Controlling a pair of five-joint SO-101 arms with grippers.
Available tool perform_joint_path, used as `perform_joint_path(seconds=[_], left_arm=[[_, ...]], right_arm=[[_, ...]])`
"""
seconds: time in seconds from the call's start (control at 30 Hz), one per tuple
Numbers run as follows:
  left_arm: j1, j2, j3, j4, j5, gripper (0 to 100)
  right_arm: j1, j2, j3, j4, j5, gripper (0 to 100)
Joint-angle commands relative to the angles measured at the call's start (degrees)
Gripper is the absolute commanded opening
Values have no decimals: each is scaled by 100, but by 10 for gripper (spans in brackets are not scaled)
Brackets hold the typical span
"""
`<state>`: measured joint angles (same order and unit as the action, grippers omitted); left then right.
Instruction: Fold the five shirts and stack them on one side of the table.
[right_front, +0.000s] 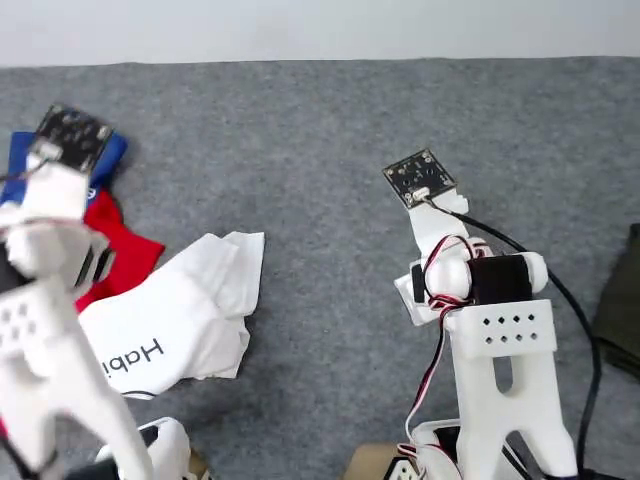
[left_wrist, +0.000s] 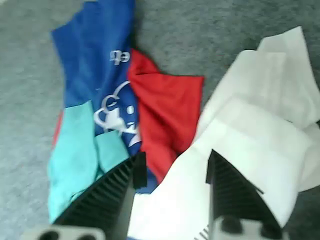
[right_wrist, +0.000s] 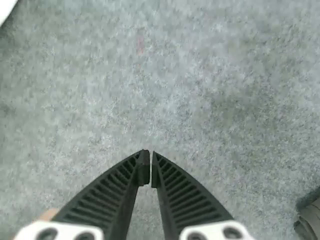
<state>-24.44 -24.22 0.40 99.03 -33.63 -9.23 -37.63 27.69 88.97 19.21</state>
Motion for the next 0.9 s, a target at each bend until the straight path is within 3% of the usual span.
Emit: perform_joint_path(seconds=[0.0,0.37,0.87], left_arm=[[387,730,-418,149,97,189],[1380,2804,-681,132,97,192],[1284,4756,-1305,141,-246,193]], right_arm=[[4,-22,-387,136,-18,10],[4,-31,-387,136,-18,10],[585,-31,-387,136,-9,10]])
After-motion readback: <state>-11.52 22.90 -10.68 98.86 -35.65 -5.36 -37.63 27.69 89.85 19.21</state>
